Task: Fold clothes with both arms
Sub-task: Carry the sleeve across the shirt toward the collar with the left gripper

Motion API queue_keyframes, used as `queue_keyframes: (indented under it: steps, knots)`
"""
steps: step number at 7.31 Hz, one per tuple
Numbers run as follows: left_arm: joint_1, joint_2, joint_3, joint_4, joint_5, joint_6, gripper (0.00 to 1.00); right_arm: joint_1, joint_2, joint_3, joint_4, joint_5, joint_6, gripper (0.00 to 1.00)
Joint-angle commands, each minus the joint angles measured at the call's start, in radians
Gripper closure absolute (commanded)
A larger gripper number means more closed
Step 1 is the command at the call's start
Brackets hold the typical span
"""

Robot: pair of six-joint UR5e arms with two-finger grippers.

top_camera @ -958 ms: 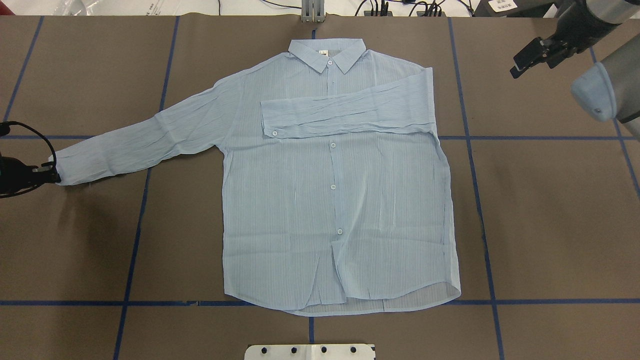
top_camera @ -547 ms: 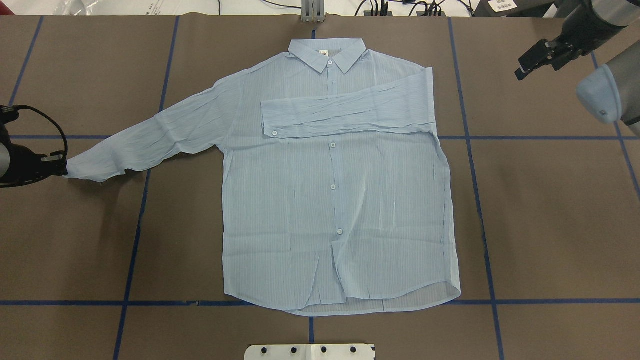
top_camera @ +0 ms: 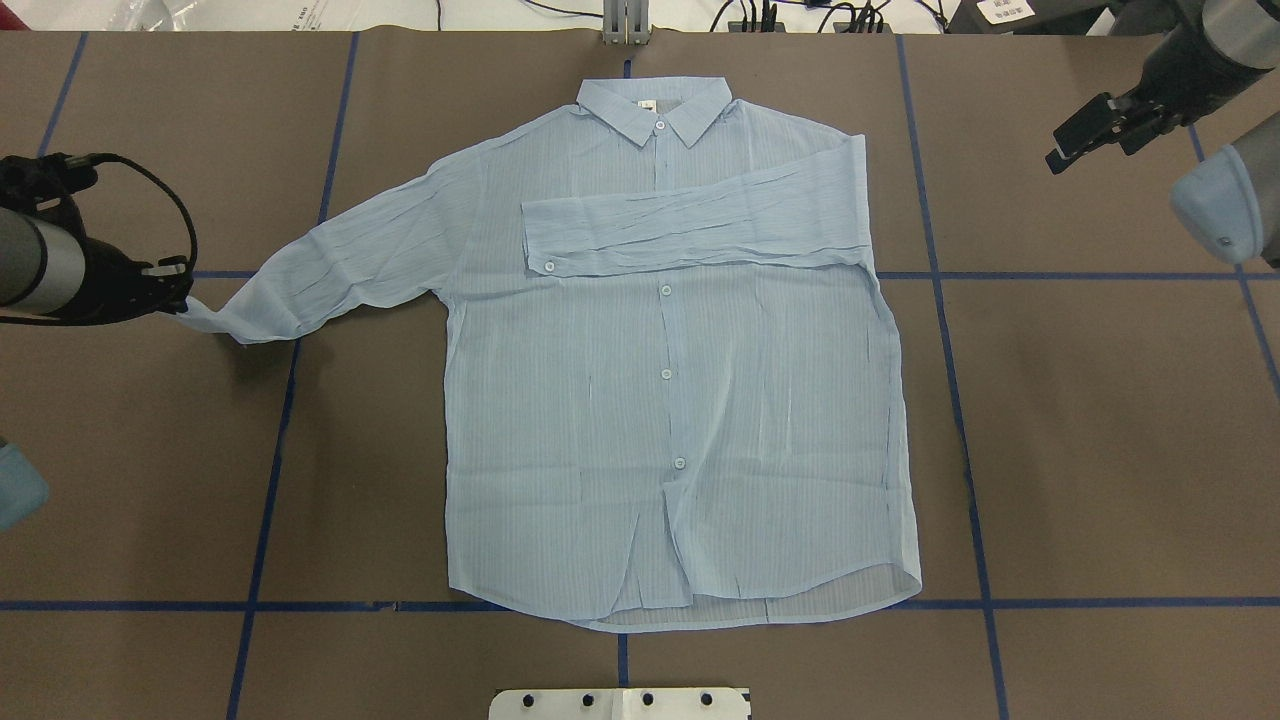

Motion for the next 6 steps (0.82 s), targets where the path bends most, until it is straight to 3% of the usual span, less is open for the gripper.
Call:
queue_keyframes:
  steps: [1, 4, 6]
  knots:
    - [0.007, -0.233, 0.011, 0.216, -0.004, -0.009, 1.00, 0.003, -0.065, 0.106, -0.059, 0.000, 0.000, 0.00]
    - [0.035, -0.490, 0.147, 0.257, -0.003, -0.151, 1.00, 0.015, -0.073, 0.156, -0.106, 0.006, 0.000, 0.00]
    - [0.041, -0.664, 0.362, 0.139, 0.003, -0.275, 1.00, 0.014, -0.075, 0.177, -0.148, 0.006, 0.000, 0.00]
